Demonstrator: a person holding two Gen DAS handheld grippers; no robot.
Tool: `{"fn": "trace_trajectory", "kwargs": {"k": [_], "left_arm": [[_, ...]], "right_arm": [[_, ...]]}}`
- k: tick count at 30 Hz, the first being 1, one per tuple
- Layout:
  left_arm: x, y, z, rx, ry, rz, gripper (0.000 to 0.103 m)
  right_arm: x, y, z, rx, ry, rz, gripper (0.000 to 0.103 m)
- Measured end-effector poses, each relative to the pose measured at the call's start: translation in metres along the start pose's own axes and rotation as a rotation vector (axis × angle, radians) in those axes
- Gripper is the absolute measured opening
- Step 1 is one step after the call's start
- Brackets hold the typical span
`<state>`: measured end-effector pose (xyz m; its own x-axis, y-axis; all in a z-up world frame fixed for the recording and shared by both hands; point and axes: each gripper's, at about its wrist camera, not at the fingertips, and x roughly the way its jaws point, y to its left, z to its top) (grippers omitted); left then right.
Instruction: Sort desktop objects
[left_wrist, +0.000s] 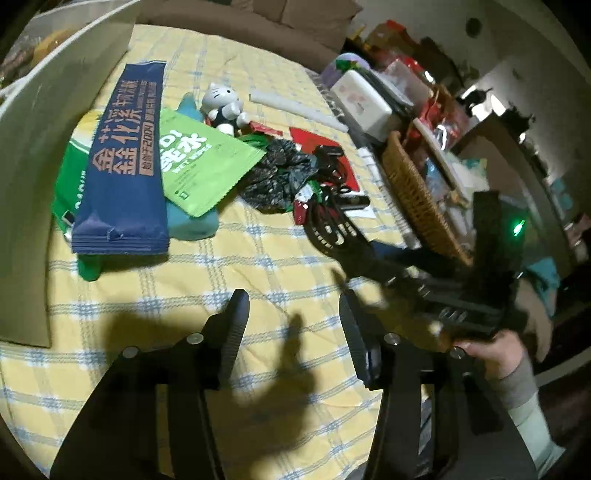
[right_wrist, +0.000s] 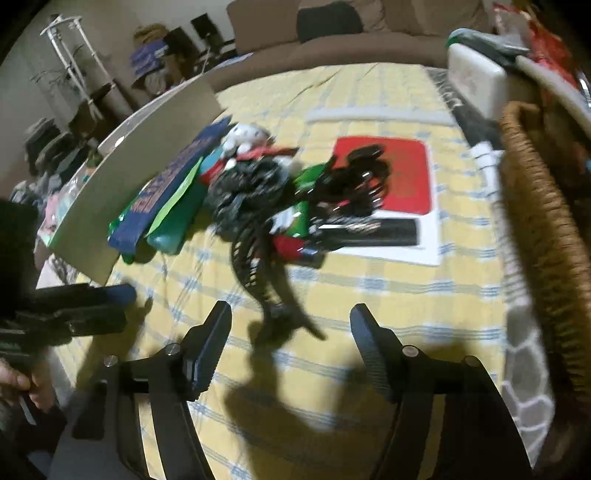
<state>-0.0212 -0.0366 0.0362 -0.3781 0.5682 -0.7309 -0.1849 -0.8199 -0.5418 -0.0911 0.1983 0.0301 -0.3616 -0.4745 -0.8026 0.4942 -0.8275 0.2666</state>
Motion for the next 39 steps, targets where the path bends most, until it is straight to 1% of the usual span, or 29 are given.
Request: {"fn": "trace_trajectory", "kwargs": {"k": [1,2,4,5,7,8,10,11,12,15,17,18,19,21,23,24,25,26,27,28,29,30,31,32,33,34,35,37,39], "left_arm": [[0.000,-0.001,0.001,-0.001,-0.003,-0.015,0.047],[0.000,0.001,0.003,-0.011,-0.005,-0.038,0.048],[0.000,0.003,0.004,-0.029,-0.013,-0.059,0.055],[-0.001,0.004,0.004,-0.038,-0.018,-0.061,0.057],[-0.003,0.009,0.006,-0.067,-0.027,-0.076,0.067],[-0.003,0.012,0.007,-0.083,-0.033,-0.084,0.067],[-0.003,0.020,0.008,-0.121,-0.035,-0.102,0.069],[-0.002,0.025,0.009,-0.147,-0.033,-0.110,0.069],[-0.001,0.030,0.009,-0.171,-0.030,-0.120,0.072],[0.006,0.040,0.009,-0.234,-0.013,-0.161,0.072],[0.009,0.042,0.009,-0.254,-0.011,-0.176,0.068],[0.009,0.043,0.009,-0.254,-0.018,-0.164,0.054],[0.009,0.046,0.009,-0.263,-0.015,-0.176,0.036],[0.009,0.045,0.011,-0.268,-0.016,-0.206,0.029],[0.012,0.043,0.011,-0.279,-0.007,-0.241,0.029],[0.011,0.042,0.011,-0.276,-0.003,-0.244,0.032],[0.014,0.039,0.011,-0.267,0.007,-0.237,0.045],[0.016,0.037,0.011,-0.266,0.015,-0.226,0.054],[0.018,0.037,0.010,-0.271,0.017,-0.197,0.070],[0.020,0.037,0.009,-0.274,0.015,-0.169,0.072],[0.021,0.037,0.009,-0.272,0.017,-0.157,0.072],[0.021,0.037,0.009,-0.271,0.019,-0.158,0.071],[0.021,0.037,0.010,-0.268,0.020,-0.159,0.071],[0.021,0.036,0.011,-0.261,0.023,-0.151,0.070],[0.022,0.036,0.011,-0.256,0.023,-0.146,0.068],[0.024,0.035,0.011,-0.250,0.027,-0.134,0.067],[0.026,0.034,0.010,-0.239,0.033,-0.119,0.067],[0.027,0.029,0.008,-0.204,0.040,-0.090,0.067],[0.029,0.020,0.007,-0.152,0.042,-0.063,0.067]], "right_arm": [[0.003,0.005,-0.001,-0.028,-0.004,-0.018,0.068],[0.005,0.008,-0.001,-0.047,-0.006,-0.031,0.059],[0.012,0.014,0.000,-0.068,0.003,-0.029,0.037],[0.013,0.015,0.000,-0.061,0.004,-0.020,0.037],[0.014,0.013,0.001,0.001,0.004,0.061,0.037],[0.013,0.011,0.001,0.032,0.005,0.107,0.037],[0.012,0.010,-0.002,0.110,0.012,0.238,0.037],[0.013,0.011,-0.003,0.140,0.016,0.289,0.037],[0.013,0.013,-0.006,0.170,0.020,0.350,0.037],[0.015,0.022,-0.009,0.205,0.029,0.441,0.037],[0.017,0.029,-0.010,0.214,0.033,0.479,0.037],[0.017,0.033,-0.010,0.207,0.035,0.481,0.037],[0.017,0.038,-0.009,0.186,0.037,0.484,0.036],[0.015,0.047,-0.008,0.147,0.035,0.494,0.030],[0.011,0.057,-0.006,0.099,0.020,0.478,0.028],[0.011,0.061,-0.006,0.085,0.019,0.481,0.028],[0.011,0.064,-0.008,0.076,0.025,0.475,0.028],[0.014,0.066,-0.008,0.072,0.033,0.460,0.028],[0.017,0.067,-0.010,0.066,0.047,0.433,0.028],[0.019,0.065,-0.012,0.060,0.060,0.400,0.028],[0.020,0.063,-0.013,0.058,0.069,0.375,0.029],[0.018,0.060,-0.014,0.065,0.071,0.372,0.030],[0.014,0.057,-0.014,0.066,0.067,0.349,0.032],[0.009,0.057,-0.014,0.047,0.055,0.307,0.035],[0.007,0.055,-0.014,0.028,0.051,0.266,0.035],[0.005,0.051,-0.015,0.015,0.060,0.218,0.035],[0.004,0.047,-0.016,0.020,0.072,0.190,0.037],[0.002,0.033,-0.018,0.072,0.076,0.190,0.038],[0.001,0.026,-0.019,0.086,0.077,0.204,0.038]]}}
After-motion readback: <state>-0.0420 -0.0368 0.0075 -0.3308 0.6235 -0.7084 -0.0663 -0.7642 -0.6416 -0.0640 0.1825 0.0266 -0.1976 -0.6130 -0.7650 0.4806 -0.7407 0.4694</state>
